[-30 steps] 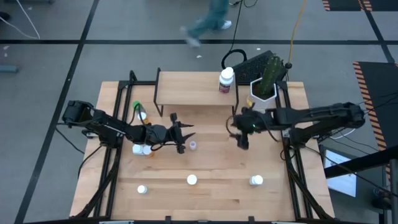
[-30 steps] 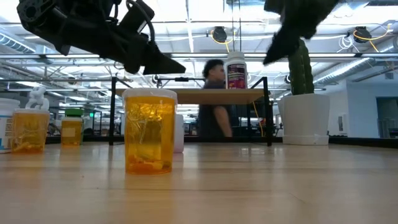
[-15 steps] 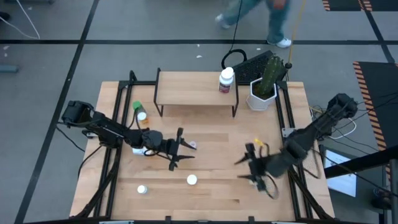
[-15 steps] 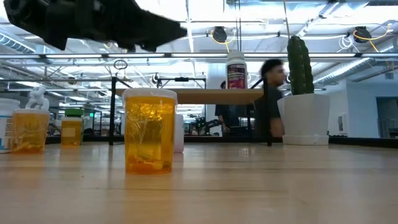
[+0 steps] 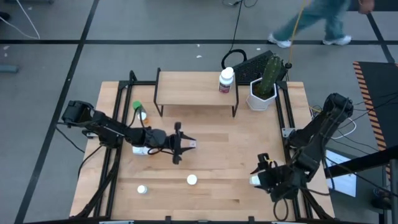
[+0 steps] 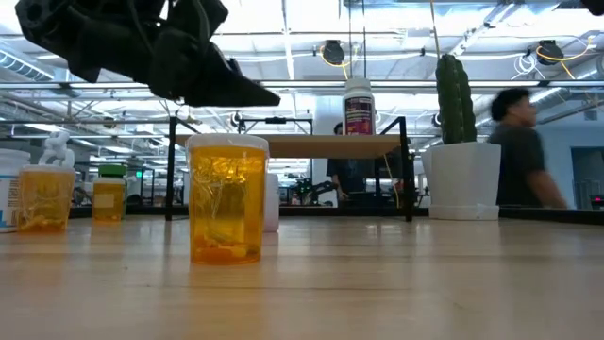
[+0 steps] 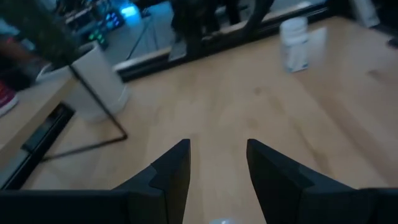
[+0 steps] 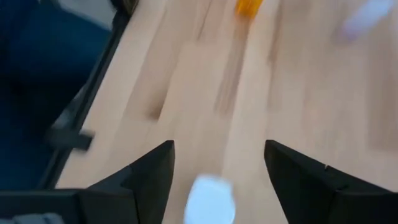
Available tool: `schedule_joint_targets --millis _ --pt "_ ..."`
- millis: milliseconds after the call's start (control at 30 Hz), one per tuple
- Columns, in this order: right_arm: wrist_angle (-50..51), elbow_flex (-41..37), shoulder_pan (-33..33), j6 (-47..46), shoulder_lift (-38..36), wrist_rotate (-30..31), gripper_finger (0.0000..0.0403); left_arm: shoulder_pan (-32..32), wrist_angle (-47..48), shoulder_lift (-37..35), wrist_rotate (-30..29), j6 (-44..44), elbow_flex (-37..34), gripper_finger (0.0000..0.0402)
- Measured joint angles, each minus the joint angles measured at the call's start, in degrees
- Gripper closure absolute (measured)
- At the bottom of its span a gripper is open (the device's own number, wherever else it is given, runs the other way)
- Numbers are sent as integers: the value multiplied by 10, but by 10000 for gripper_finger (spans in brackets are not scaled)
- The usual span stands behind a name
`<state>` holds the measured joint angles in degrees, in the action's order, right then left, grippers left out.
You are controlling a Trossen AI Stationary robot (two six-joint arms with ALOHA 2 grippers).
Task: Pick and place medicine bottles onto shelf by color
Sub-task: Put the bottom white and blue medicine bottle on the shelf
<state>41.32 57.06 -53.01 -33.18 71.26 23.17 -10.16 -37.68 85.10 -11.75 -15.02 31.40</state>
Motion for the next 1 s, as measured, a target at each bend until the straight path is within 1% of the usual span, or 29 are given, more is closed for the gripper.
schedule_joint_targets --millis 100,233,367,433,633,767,867,1000 --pt "26 -6 0 -32 0 -37 140 8 7 0 -12 16 0 240" --pt "32 -48 0 -56 0 -73 117 11 7 0 -14 36 0 240" --pt "24 -82 0 -67 0 -83 109 10 7 0 -14 47 0 240" --pt "-1 -98 1 -67 0 -83 110 10 7 0 -14 50 0 241" --pt "-115 -148 1 -67 0 -86 117 10 7 0 -14 62 0 241" --pt "-118 -164 2 -91 0 -86 126 10 7 0 -14 69 0 241" --pt "-109 -165 10 -110 0 -85 145 10 6 0 -15 73 0 241" --pt "-118 -165 16 -105 0 -84 189 11 -3 0 -20 73 0 241"
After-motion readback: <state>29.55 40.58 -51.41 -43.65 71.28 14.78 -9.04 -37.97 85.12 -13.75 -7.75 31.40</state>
